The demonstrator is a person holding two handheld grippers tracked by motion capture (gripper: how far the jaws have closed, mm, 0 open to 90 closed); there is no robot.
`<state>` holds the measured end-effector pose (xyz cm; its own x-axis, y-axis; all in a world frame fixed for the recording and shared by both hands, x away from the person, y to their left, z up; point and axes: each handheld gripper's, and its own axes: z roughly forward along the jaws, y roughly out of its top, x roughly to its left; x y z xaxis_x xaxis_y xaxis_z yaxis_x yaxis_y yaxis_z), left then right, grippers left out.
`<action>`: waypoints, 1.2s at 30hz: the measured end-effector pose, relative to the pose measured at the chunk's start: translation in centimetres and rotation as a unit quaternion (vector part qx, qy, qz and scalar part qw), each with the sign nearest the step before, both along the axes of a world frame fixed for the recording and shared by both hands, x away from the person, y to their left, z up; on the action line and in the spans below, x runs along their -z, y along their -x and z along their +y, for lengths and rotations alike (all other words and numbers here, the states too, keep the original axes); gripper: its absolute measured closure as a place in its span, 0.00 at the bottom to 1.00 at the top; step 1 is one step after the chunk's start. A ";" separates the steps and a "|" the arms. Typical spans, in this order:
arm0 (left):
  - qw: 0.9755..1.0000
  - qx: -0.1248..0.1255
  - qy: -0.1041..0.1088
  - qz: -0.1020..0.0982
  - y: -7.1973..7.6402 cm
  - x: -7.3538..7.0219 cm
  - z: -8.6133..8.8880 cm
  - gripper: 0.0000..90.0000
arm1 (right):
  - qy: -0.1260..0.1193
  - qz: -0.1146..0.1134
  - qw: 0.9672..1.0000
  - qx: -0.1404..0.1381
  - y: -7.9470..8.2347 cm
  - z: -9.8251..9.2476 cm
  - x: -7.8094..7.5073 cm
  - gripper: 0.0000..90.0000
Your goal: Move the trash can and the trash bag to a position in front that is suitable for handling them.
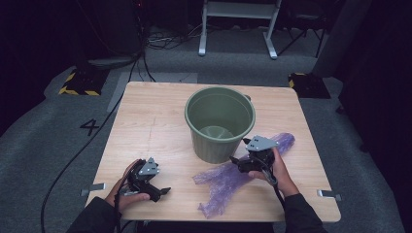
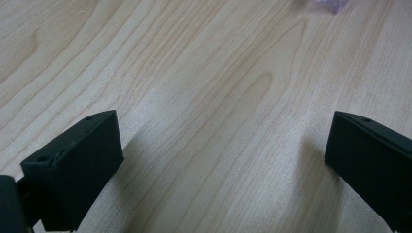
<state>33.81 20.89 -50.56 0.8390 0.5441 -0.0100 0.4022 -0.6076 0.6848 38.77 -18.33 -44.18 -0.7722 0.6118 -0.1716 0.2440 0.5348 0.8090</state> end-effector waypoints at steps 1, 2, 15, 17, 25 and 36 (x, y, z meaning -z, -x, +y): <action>1.000 0.000 0.000 0.000 0.0 0.0 0.0 0.00 | 0.000 0.000 1.000 0.000 0.0 0.0 0.0 0.20; 1.000 0.000 0.000 0.000 0.0 0.0 0.0 0.00 | 0.001 -0.001 1.000 -0.001 0.0 0.1 0.0 0.20; 1.000 0.000 0.001 0.000 0.0 0.0 0.0 0.00 | -0.027 -0.015 0.999 0.042 1.0 -3.1 -0.3 0.25; 1.000 0.000 0.000 0.000 0.0 0.0 0.0 0.00 | -0.030 -0.018 0.997 0.062 1.1 -4.6 -0.4 0.25; 1.000 0.000 0.000 0.000 0.0 0.0 0.0 0.00 | -0.055 -0.001 0.993 0.104 1.4 -8.2 -0.6 0.24; 1.000 0.000 0.001 0.000 0.0 0.0 0.0 0.00 | -0.026 0.004 0.980 0.196 1.2 -12.4 0.8 0.29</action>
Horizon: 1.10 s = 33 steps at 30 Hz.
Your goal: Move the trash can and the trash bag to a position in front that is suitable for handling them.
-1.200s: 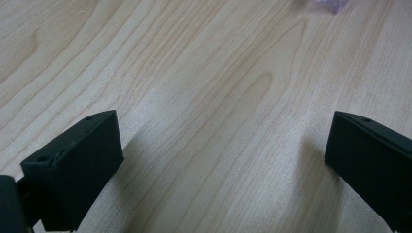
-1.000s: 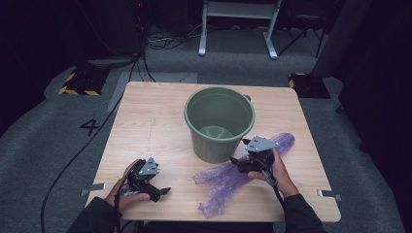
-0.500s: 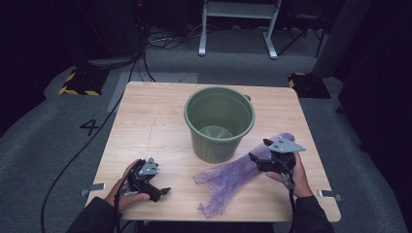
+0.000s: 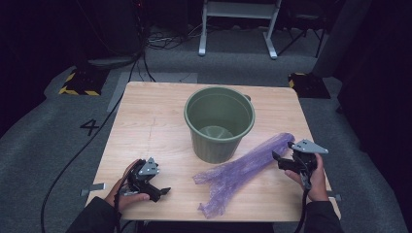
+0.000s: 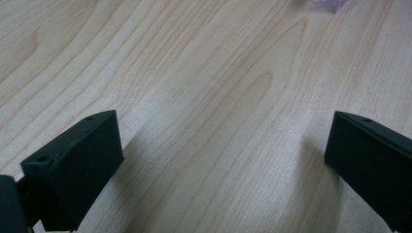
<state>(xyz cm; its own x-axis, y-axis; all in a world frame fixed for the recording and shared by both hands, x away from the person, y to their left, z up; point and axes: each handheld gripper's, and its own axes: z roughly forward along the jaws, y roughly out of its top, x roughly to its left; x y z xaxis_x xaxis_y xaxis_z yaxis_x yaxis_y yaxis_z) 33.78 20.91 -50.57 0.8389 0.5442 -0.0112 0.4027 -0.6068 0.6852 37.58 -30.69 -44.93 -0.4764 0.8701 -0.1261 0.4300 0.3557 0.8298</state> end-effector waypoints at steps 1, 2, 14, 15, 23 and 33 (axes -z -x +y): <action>1.000 0.000 0.000 0.000 0.0 0.0 0.0 0.00 | 0.000 0.000 1.000 0.000 0.0 0.0 0.0 0.29; 1.000 0.000 0.000 0.000 0.0 0.0 0.0 0.00 | 0.000 0.000 1.000 0.004 0.0 -0.3 0.1 0.29; 1.000 -0.001 0.000 0.000 0.0 0.0 0.0 0.00 | 0.004 0.024 1.000 0.016 -2.1 -0.9 1.5 0.28; 1.000 -0.001 0.000 0.000 0.0 0.0 0.0 0.00 | -0.004 0.030 1.000 0.009 -2.3 -0.7 1.7 0.28; 1.000 0.002 0.000 0.000 -0.1 0.0 -0.1 0.00 | -0.006 0.059 0.998 -0.026 -4.4 1.3 3.1 0.47; 1.000 0.004 -0.001 0.000 -0.2 0.0 -0.1 0.00 | 0.008 0.076 0.995 -0.060 -5.0 3.1 3.9 0.67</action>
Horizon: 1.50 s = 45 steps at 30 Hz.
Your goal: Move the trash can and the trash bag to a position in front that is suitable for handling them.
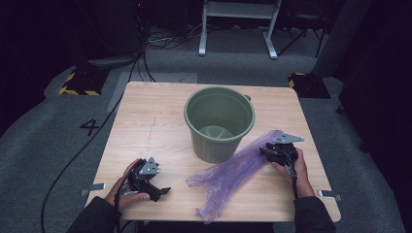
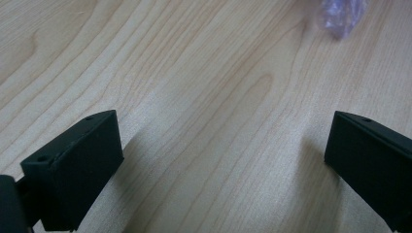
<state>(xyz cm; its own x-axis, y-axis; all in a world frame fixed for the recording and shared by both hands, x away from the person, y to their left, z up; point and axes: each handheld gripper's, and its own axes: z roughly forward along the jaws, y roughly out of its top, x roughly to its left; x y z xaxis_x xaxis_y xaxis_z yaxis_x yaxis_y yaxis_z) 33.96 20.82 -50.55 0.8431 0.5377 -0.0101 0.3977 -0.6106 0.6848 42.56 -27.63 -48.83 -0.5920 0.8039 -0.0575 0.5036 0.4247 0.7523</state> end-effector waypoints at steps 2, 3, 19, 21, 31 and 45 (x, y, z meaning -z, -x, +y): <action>1.000 0.000 -0.002 0.002 0.0 0.0 0.0 0.00 | 0.000 0.003 1.000 -0.002 0.0 0.3 0.1 0.66; 1.000 -0.002 -0.004 0.002 0.0 -0.1 -0.1 0.00 | 0.001 0.004 1.000 -0.002 0.0 0.5 0.2 0.66; 0.998 0.012 0.058 -0.029 0.2 -3.4 -3.4 0.19 | -0.003 0.013 1.000 -0.005 0.0 1.8 0.9 0.58; 0.997 0.019 0.067 -0.028 0.2 -3.8 -4.1 0.19 | -0.003 0.014 1.000 -0.007 0.1 1.9 0.9 0.58; 0.996 0.072 0.048 -0.030 0.9 -4.0 -9.1 0.18 | -0.010 0.013 1.000 -0.002 0.1 2.0 1.1 0.55; 0.995 0.099 -0.008 0.000 0.5 -1.0 -12.1 0.34 | -0.016 0.013 1.000 -0.003 0.2 2.0 1.2 0.45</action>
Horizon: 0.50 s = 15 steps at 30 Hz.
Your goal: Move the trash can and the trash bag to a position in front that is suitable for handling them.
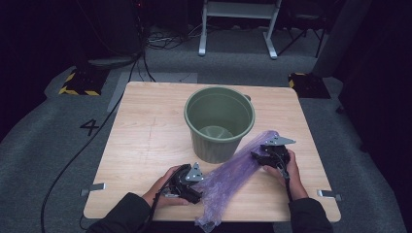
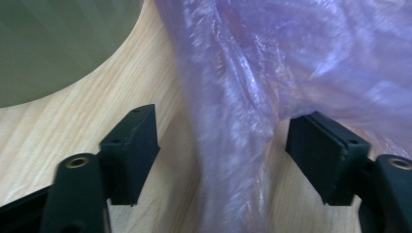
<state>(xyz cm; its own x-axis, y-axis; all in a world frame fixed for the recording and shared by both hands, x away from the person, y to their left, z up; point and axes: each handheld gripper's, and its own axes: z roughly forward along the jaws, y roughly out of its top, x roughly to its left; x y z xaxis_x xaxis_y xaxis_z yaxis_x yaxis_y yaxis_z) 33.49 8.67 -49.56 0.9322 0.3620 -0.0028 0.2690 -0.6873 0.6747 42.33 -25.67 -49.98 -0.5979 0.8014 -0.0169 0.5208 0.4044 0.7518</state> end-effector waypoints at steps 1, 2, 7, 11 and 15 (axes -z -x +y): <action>1.000 0.000 0.004 0.001 0.0 0.0 0.1 0.41 | -0.003 -0.001 1.000 -0.003 0.1 0.0 -0.1 0.44; 1.000 0.003 0.009 -0.001 -0.2 0.0 0.2 0.41 | -0.003 -0.001 1.000 -0.003 0.1 0.0 -0.1 0.44; 1.000 0.008 0.012 -0.003 -0.4 0.0 0.6 0.54 | -0.013 -0.024 1.000 0.002 0.6 -0.4 -1.0 0.36; 1.000 0.011 0.014 -0.003 -0.5 0.0 1.0 0.61 | -0.021 -0.043 0.999 0.018 1.0 -1.2 -1.8 0.30; 1.000 0.017 0.011 -0.007 -0.6 -0.1 1.4 0.76 | -0.019 -0.062 0.997 0.028 1.6 -2.0 -2.5 0.27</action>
